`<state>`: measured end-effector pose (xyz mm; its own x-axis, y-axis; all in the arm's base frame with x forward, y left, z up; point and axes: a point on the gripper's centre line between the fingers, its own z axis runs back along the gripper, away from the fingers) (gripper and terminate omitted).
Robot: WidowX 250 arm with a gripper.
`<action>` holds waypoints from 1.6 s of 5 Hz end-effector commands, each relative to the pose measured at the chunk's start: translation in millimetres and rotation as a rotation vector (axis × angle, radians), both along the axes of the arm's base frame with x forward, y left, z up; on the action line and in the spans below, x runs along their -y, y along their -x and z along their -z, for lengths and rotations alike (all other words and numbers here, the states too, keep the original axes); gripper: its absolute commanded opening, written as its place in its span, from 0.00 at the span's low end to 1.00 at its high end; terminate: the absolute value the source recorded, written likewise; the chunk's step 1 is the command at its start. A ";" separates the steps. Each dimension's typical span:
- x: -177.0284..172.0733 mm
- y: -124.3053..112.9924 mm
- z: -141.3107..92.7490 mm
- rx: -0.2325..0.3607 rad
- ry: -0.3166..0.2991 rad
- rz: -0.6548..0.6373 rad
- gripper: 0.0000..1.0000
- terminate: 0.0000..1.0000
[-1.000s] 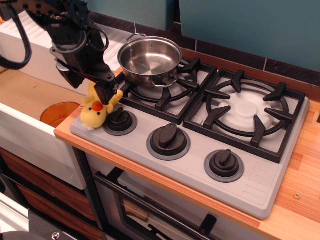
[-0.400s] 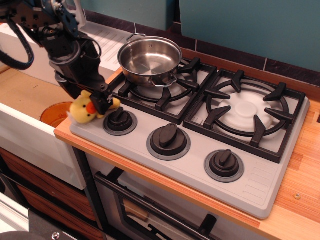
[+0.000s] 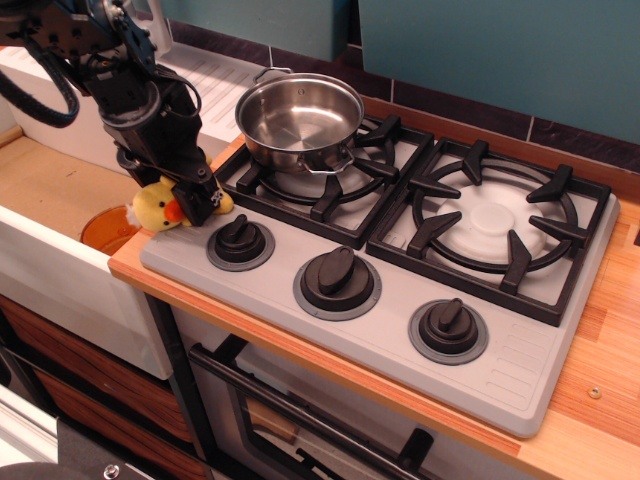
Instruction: Put stuffedduck in pan
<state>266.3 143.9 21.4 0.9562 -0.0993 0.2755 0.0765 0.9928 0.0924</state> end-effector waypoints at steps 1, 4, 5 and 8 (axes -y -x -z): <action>-6.9 -12.2 -13.0 -0.001 -0.047 0.002 0.00 0.00; -21.4 -26.4 -78.4 -0.105 -0.146 0.002 0.00 0.00; -20.3 -42.5 -103.1 -0.150 -0.157 0.005 0.00 0.00; 11.7 -75.4 -138.1 -0.232 -0.110 -0.055 0.00 0.00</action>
